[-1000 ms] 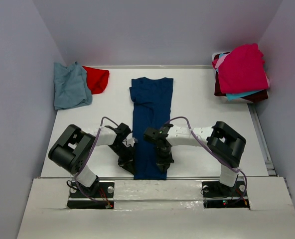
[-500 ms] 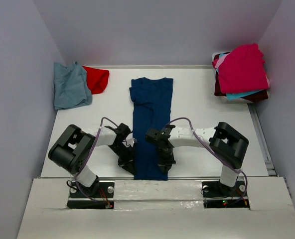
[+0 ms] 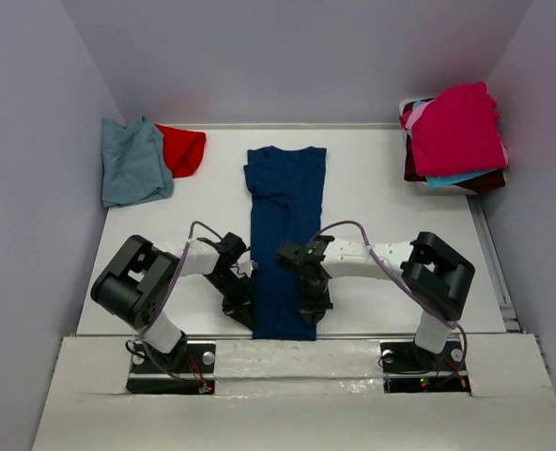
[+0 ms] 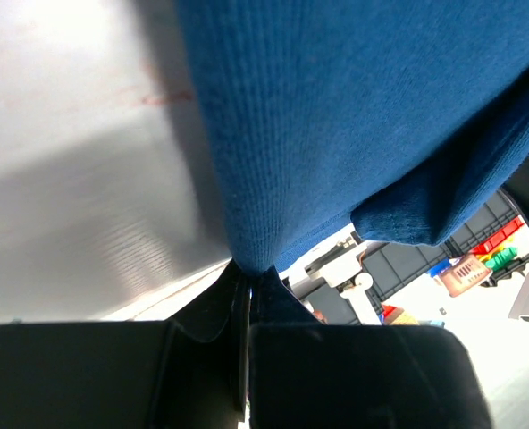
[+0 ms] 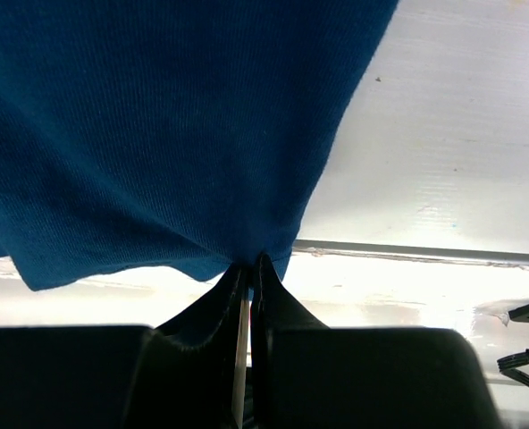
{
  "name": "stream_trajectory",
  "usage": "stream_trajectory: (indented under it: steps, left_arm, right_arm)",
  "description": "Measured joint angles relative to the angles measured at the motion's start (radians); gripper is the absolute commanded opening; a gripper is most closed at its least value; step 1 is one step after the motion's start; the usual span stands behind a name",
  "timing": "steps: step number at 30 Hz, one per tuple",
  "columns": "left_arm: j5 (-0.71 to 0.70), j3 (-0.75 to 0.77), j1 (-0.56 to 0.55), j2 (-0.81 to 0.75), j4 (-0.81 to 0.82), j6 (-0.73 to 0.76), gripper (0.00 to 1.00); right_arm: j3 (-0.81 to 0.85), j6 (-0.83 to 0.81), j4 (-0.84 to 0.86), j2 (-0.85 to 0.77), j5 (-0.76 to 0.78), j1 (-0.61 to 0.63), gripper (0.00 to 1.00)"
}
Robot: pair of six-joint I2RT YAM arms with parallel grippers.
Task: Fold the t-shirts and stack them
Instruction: Fold the tshirt
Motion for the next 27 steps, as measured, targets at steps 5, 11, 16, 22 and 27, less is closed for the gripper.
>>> stream_trajectory:
  steps: [5, 11, 16, 22, 27]
  left_arm:
    - [0.0, 0.0, 0.003, -0.001, 0.0, 0.0, 0.06]
    - [0.0, 0.0, 0.006, -0.001, 0.0, 0.001, 0.06]
    - [0.0, -0.001, 0.007, -0.001, 0.0, 0.001, 0.06]
    - [0.0, -0.002, 0.013, -0.001, 0.0, 0.004, 0.06]
    - [0.001, -0.003, 0.013, -0.001, 0.001, 0.005, 0.06]
  right_arm:
    - [-0.003, 0.005, -0.004, -0.016, 0.004, 0.0, 0.07]
    - [-0.029, 0.018, 0.0, -0.027, 0.007, 0.0, 0.07]
    - [-0.044, 0.027, 0.006, -0.033, 0.008, 0.0, 0.07]
    - [-0.06, 0.034, 0.012, -0.043, 0.008, 0.0, 0.1]
    - [-0.064, 0.037, 0.014, -0.044, 0.008, 0.0, 0.22]
